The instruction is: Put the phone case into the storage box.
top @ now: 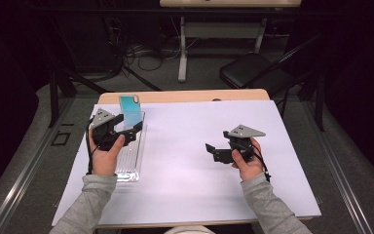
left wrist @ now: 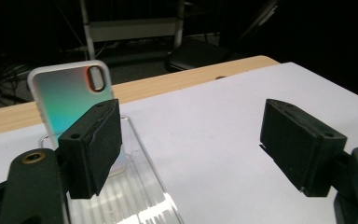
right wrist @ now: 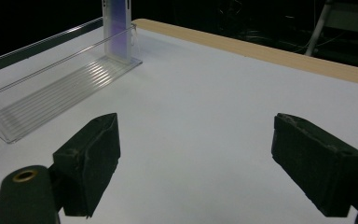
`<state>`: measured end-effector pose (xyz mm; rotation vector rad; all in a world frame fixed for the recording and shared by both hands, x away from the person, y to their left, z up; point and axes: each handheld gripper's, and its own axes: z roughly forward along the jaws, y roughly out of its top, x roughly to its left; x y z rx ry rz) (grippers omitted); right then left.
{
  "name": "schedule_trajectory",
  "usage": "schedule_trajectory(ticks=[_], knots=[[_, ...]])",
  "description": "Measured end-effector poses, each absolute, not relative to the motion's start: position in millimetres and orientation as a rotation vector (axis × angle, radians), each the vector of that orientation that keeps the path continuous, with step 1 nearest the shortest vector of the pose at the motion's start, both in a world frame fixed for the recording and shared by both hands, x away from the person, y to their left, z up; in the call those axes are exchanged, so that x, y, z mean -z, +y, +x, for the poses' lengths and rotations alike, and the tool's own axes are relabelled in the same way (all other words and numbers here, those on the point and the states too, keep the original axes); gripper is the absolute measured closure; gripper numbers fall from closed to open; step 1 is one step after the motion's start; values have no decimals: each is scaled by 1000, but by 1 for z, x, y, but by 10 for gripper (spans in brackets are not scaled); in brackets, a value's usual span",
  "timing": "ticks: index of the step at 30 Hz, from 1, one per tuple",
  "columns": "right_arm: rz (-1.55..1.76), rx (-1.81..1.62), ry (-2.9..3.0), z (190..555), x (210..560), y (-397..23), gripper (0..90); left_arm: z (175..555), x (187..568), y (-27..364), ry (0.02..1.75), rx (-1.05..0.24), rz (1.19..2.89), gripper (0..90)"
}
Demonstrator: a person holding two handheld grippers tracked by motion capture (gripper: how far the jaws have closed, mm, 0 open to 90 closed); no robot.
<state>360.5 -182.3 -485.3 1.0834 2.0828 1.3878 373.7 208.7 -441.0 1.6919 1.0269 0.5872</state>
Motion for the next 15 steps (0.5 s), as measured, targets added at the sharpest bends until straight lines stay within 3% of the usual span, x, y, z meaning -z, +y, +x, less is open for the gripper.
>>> schedule_trajectory(ticks=[15], knots=[[1069,-1382,2052,349,474,-189,114,347,441,219,919,-529,1709,105]])
